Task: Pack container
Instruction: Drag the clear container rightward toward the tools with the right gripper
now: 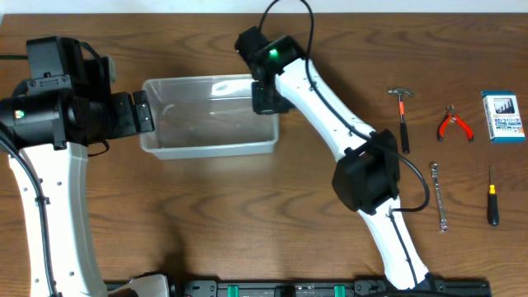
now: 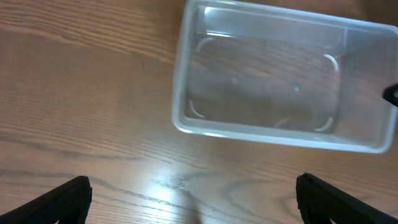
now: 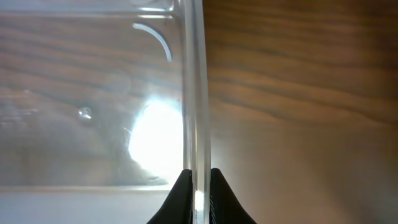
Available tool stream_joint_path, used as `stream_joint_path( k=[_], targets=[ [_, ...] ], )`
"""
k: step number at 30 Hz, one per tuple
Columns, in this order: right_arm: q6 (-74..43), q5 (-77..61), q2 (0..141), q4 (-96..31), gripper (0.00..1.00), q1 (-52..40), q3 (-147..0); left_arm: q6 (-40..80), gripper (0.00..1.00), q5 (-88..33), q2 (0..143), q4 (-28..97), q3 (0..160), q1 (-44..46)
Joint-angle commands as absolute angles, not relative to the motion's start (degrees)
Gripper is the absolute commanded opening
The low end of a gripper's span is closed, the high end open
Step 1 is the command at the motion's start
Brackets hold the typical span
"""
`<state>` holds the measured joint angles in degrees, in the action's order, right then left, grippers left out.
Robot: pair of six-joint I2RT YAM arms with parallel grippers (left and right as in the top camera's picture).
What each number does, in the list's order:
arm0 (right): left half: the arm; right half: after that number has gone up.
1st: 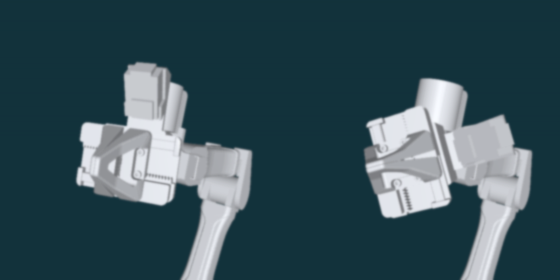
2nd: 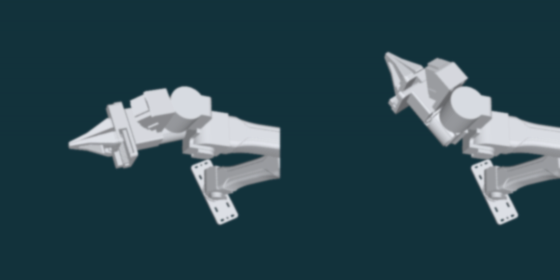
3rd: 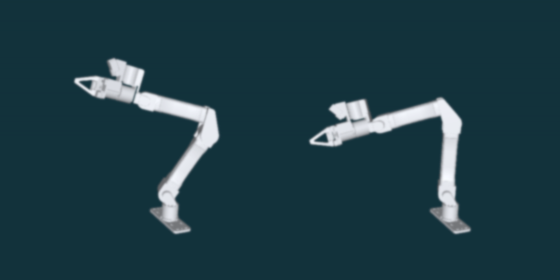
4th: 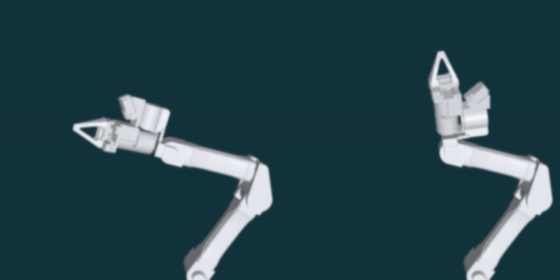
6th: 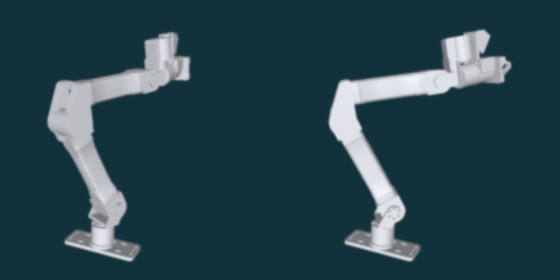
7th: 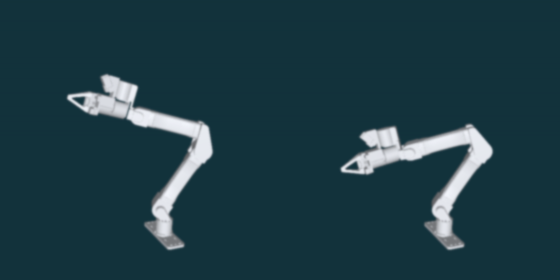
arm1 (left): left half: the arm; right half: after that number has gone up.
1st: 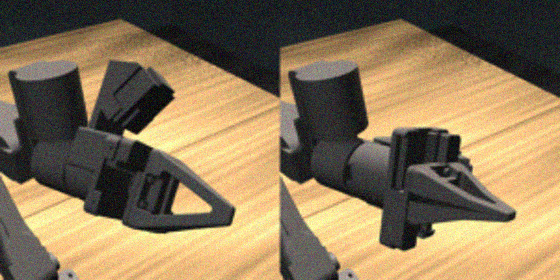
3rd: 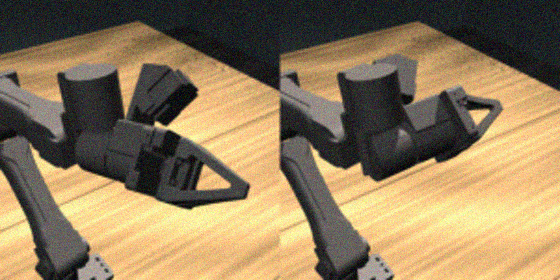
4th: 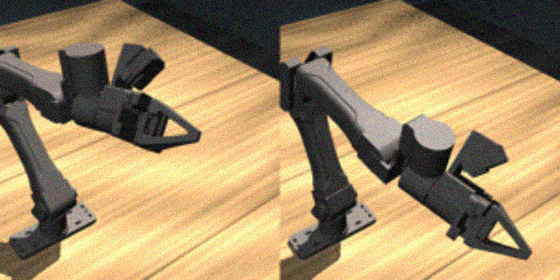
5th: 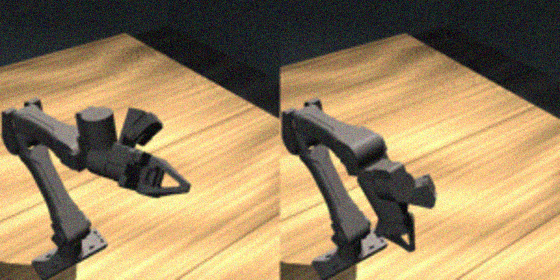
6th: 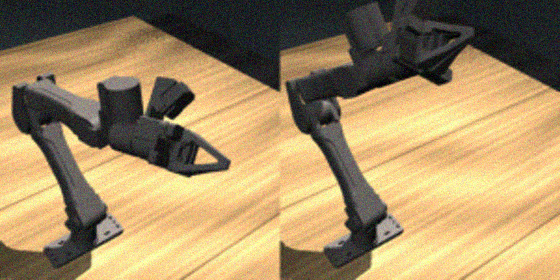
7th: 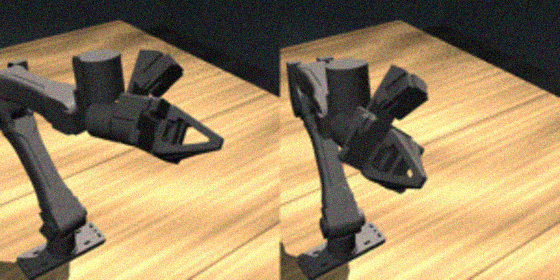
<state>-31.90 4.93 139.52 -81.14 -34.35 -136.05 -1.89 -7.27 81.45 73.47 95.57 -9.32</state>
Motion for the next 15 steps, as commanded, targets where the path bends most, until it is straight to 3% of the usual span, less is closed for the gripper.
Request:
stream_joint_path(
  k=[1, 15],
  targets=[
    [-27.9, 6.2, 137.4, -84.1, 0.02, -31.6, -136.5, -1.7, 0.98, -6.8, 81.6, 73.7, 96.6, -9.6],
    [-21.6, 10.7, 132.2, -97.3, 0.01, -26.1, -136.4, -1.7, 0.98, -6.8, 81.6, 73.7, 96.6, -9.6]
  ],
)
